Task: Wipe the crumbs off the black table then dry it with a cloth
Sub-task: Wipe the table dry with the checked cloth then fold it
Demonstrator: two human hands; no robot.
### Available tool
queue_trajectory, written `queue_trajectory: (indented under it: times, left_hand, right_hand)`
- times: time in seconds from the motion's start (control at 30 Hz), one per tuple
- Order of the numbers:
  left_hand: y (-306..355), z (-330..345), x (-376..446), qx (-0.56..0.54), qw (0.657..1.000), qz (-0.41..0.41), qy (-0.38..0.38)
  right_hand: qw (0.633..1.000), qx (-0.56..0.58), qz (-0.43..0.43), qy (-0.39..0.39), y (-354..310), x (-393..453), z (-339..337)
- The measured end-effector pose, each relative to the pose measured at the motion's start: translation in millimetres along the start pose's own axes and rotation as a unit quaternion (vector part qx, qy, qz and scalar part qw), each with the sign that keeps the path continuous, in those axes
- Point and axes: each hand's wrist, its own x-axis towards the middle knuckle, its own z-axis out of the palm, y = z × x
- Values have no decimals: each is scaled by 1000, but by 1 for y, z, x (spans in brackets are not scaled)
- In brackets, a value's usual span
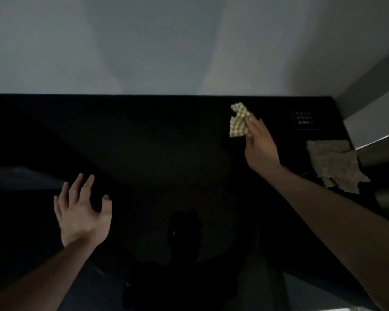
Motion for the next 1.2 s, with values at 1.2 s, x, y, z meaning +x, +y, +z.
queue_trajectory:
  times: [1.2]
  left_hand:
    - [208,59,-60,31,973,199,-117]
  right_hand:
    - [994,94,33,35,75,-107,-72]
